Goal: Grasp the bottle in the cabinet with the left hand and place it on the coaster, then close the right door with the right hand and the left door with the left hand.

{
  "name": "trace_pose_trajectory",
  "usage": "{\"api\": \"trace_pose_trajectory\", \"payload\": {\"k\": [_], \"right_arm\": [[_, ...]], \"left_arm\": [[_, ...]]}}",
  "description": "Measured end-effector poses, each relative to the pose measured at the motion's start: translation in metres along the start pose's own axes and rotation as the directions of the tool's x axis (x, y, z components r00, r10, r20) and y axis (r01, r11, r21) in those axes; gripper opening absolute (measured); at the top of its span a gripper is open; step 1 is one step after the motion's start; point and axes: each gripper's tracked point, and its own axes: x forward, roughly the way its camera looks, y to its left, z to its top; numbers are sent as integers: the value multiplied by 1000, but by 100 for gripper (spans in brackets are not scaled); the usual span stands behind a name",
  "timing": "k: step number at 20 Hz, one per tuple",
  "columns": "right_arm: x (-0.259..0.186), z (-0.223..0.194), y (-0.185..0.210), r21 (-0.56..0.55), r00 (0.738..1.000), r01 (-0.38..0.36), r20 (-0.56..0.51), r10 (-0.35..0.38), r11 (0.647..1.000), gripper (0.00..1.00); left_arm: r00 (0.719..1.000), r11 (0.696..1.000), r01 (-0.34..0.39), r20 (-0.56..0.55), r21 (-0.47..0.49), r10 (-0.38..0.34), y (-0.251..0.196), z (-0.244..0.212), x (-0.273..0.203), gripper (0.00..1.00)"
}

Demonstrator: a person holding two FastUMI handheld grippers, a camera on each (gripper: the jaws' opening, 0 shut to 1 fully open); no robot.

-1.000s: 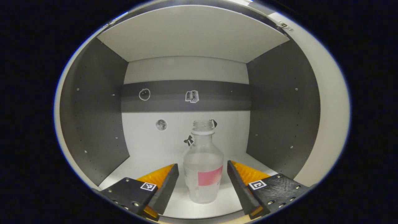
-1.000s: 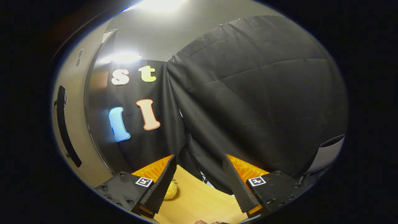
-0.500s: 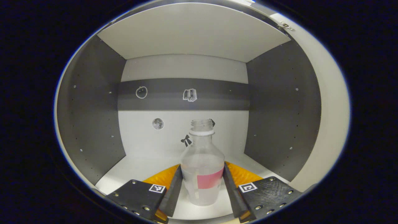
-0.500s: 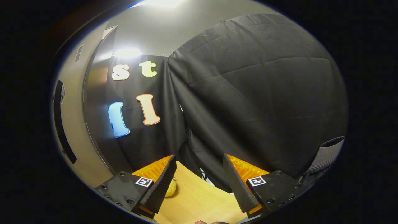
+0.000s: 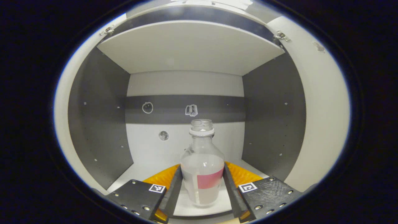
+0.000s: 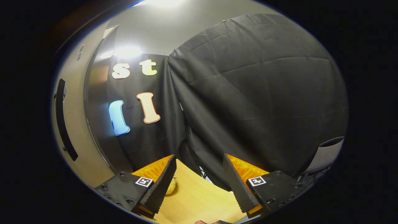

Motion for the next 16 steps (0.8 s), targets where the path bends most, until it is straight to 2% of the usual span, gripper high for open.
{"api": "trace_pose_trajectory", "payload": {"k": [4,5,7,10,11,12,13,16], "right_arm": [[-11,-1,7,-1,1000,-12,-8,12,1000,96],[-13,-1,10,1,1000,-18,-8,18,1000,96],[-20,2,17,-1,1000,-29,0,29,1000,95],[-33,4,27,-25,999,-49,7,49,998,92],[-39,4,30,-35,998,-56,5,56,998,95],[-44,4,31,-43,998,-60,4,60,997,92],[-49,5,31,-52,998,-59,3,60,997,95],[-65,5,30,-57,999,-45,0,45,997,96]], "left_arm": [[999,999,50,20,-20,-50,4,14,-35,70],[998,998,54,26,-16,-54,7,16,-45,77],[997,997,72,36,-6,-72,10,17,-62,77],[995,995,97,20,-8,-97,13,10,-89,75],[995,995,101,16,-13,-101,15,8,-98,60],[994,994,104,15,-16,-104,17,6,-106,67],[995,994,104,13,-18,-104,21,3,-111,67],[994,994,113,-4,-15,-113,27,-8,-138,67]]}}
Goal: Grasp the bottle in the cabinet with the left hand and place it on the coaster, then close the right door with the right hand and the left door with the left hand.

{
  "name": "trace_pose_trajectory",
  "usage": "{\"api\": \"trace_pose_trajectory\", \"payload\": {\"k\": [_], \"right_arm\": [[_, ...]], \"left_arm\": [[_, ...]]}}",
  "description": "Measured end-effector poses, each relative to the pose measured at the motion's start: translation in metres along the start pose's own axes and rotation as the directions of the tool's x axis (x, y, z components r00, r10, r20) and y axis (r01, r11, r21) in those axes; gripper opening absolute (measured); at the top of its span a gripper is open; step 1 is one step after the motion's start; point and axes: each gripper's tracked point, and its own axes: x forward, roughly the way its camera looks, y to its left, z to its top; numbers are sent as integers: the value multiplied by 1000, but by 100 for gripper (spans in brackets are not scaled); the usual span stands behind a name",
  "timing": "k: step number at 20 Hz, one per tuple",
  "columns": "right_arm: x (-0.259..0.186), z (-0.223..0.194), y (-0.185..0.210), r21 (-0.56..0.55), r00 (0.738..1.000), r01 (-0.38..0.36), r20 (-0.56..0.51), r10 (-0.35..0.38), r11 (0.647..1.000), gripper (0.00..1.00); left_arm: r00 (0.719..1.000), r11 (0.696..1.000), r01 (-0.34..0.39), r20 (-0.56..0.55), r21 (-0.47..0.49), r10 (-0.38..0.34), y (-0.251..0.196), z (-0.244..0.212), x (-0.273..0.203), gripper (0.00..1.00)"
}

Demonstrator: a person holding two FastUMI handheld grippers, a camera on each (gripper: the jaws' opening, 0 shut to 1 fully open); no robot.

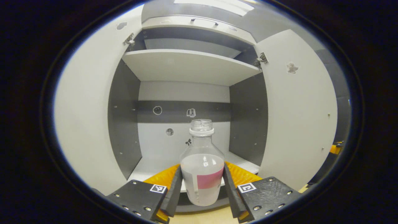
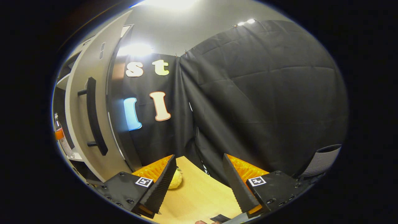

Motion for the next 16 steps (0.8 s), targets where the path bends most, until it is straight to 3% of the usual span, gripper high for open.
{"api": "trace_pose_trajectory", "payload": {"k": [13,15,16], "right_arm": [[-72,6,-2,-22,999,42,30,-42,999,95],[-78,3,2,-29,999,36,25,-35,999,92],[-81,3,3,-32,999,32,24,-31,999,92]], "left_arm": [[997,997,77,-5,-3,-77,2,-62,-83,68],[997,997,77,-8,-9,-77,4,-75,-92,75],[997,997,78,-11,-13,-78,3,-82,-96,68]]}}
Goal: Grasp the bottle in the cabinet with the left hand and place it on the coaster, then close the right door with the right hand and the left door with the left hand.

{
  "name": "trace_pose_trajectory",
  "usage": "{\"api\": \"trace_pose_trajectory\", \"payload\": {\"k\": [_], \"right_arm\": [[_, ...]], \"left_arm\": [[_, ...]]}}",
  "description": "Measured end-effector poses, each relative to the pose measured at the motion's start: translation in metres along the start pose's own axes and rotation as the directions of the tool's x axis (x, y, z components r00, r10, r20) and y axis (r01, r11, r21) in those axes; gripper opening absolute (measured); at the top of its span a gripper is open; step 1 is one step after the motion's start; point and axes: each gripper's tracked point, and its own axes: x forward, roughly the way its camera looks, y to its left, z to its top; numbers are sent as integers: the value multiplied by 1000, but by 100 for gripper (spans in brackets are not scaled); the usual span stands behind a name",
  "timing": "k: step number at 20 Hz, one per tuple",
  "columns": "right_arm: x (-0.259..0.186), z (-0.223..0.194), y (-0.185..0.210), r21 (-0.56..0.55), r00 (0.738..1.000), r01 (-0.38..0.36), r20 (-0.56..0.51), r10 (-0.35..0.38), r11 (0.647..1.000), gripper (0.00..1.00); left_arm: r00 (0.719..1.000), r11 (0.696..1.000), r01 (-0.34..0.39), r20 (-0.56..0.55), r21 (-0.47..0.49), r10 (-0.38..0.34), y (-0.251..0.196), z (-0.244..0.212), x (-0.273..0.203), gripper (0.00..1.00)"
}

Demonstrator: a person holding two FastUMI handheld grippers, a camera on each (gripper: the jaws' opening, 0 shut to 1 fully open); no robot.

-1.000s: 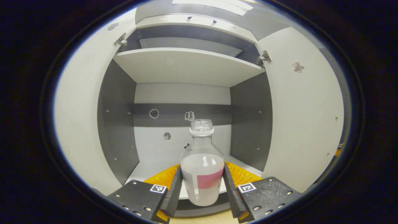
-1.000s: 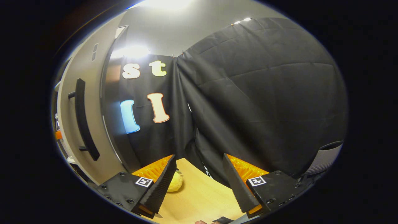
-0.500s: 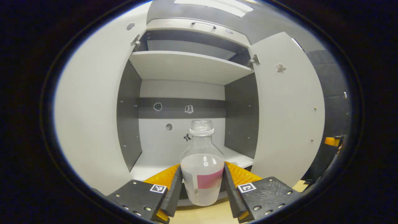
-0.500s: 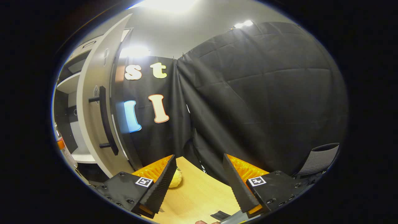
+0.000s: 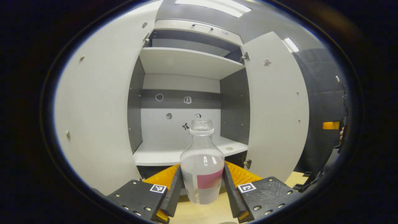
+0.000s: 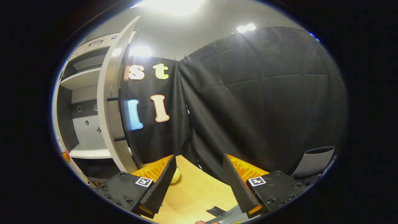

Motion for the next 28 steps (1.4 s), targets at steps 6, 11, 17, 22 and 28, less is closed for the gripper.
{"api": "trace_pose_trajectory", "payload": {"k": [6,11,17,22,28], "right_arm": [[-9,-1,8,-14,999,-35,-11,35,999,92],[-15,1,9,-18,999,-50,-19,49,999,95],[-22,5,13,-15,997,-69,-28,69,997,92],[-36,10,26,-26,995,-87,-43,86,996,96],[-43,-1,31,-34,994,-92,-69,90,995,92]], "left_arm": [[999,1000,-16,-39,-4,16,0,-49,-25,68],[996,999,-27,-83,-35,25,-9,-98,-45,68],[995,995,-29,-103,-99,19,-27,-160,-52,68],[984,995,-20,-177,-96,3,-47,-217,-52,68],[965,996,-13,-263,-84,-9,-65,-270,-60,69]]}}
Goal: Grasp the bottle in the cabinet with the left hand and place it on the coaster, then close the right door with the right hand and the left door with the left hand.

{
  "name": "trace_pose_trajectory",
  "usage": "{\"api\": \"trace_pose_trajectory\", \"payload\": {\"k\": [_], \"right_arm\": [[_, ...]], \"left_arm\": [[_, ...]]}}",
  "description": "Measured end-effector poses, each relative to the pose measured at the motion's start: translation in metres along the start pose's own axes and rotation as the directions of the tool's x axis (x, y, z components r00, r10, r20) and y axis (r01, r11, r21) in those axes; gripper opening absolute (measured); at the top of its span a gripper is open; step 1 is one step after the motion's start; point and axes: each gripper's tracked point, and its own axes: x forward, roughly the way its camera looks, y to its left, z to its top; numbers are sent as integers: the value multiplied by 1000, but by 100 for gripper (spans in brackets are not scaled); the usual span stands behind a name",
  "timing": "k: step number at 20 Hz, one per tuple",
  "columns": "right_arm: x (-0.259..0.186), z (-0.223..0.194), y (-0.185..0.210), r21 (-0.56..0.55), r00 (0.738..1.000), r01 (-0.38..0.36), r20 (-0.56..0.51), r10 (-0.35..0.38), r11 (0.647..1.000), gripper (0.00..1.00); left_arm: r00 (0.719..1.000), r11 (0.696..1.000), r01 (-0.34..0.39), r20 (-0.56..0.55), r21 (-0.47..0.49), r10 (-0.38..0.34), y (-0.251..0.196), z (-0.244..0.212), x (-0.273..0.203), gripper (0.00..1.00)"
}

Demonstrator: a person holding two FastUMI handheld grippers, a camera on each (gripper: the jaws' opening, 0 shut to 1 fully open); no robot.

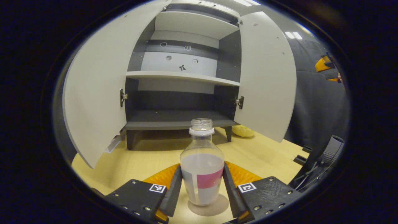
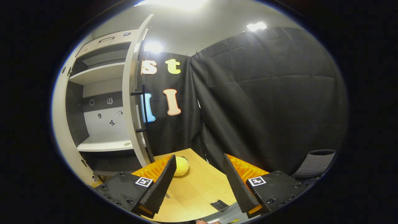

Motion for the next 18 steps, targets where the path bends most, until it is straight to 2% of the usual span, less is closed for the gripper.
{"api": "trace_pose_trajectory", "payload": {"k": [2,5,6,9,12,13,17,18], "right_arm": [[-1,-2,1,-12,1000,-2,-7,2,1000,96],[-2,-4,-2,-19,1000,8,-15,-9,1000,96],[-5,-5,-3,-13,1000,10,-19,-10,1000,92],[-7,-9,-7,-16,999,20,-30,-20,1000,95],[-7,-13,-7,-13,999,19,-43,-19,1000,95],[-7,-14,-5,-8,999,17,-46,-17,1000,92],[-5,-14,2,-7,999,0,-45,0,1000,95],[-4,-16,2,-12,999,0,-44,0,1000,92]], "left_arm": [[1000,999,0,-6,40,0,-5,-6,3,69],[1000,996,16,-18,90,-14,-12,-14,7,69],[1000,995,19,-7,102,-18,-13,-11,7,69],[1000,991,29,-8,133,-29,-16,-13,6,70],[1000,992,26,-17,127,-24,-16,-16,5,70],[999,992,29,-36,124,-24,-15,-20,6,71],[997,992,39,-77,120,-30,-18,-20,6,71],[996,993,37,-80,112,-28,-17,-21,7,72]]}}
